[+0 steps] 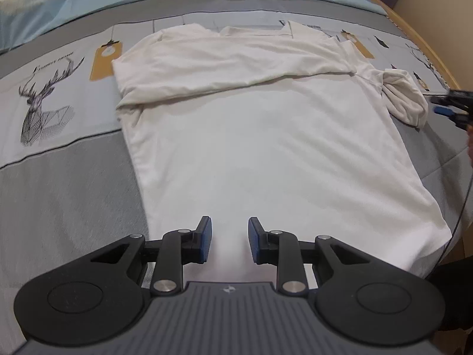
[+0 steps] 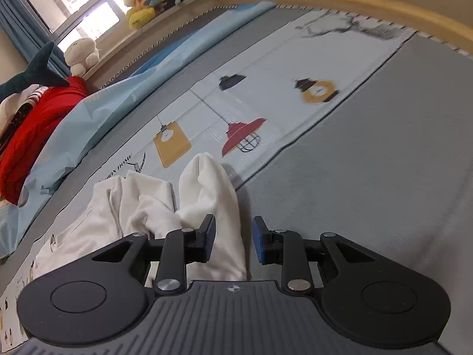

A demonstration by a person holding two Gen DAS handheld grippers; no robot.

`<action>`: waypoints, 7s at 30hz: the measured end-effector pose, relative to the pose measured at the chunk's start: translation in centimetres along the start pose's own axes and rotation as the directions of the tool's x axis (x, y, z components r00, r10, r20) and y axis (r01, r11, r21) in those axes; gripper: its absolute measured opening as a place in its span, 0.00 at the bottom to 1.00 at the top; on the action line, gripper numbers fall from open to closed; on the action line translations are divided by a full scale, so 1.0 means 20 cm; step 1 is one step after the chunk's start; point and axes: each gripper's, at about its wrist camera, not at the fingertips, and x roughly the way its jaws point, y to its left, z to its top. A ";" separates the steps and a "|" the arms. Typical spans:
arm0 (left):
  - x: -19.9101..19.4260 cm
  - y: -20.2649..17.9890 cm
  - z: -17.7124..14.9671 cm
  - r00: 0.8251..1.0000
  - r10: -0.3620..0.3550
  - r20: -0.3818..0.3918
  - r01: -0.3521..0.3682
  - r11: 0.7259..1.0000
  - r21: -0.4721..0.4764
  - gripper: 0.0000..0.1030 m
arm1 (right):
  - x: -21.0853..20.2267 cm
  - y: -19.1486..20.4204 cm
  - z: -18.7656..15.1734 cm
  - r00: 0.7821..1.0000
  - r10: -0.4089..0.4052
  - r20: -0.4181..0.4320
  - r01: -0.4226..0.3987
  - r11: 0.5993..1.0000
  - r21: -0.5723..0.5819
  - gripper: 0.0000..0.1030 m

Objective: Fold small clothes

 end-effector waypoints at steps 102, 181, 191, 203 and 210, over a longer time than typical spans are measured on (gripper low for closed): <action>0.03 -0.04 0.26 0.911 -0.001 0.412 -0.013 0.999 0.030 0.55 | 0.31 0.99 -0.25 0.943 0.328 -0.048 -0.322 0.874 -0.364 0.04; 0.08 0.23 -0.82 0.986 0.071 -0.153 -0.106 0.968 -0.228 0.11 | -0.75 0.07 -1.11 0.909 -0.268 -0.320 0.141 0.919 -0.368 0.08; 0.18 0.13 -0.83 0.979 0.079 -0.186 -0.103 0.987 -0.123 0.21 | -0.65 0.21 -1.16 0.921 -0.206 -0.332 0.036 0.891 -0.454 0.12; 0.14 0.07 -0.77 0.994 0.068 -0.090 -0.078 0.992 -0.103 0.35 | -0.68 0.28 -1.16 0.953 -0.185 -0.240 0.039 0.860 -0.509 0.13; -0.09 -0.02 -0.70 0.963 0.124 0.239 -0.109 0.991 -0.078 0.59 | -0.92 0.44 -1.06 0.992 0.058 0.112 0.010 0.848 -0.530 0.30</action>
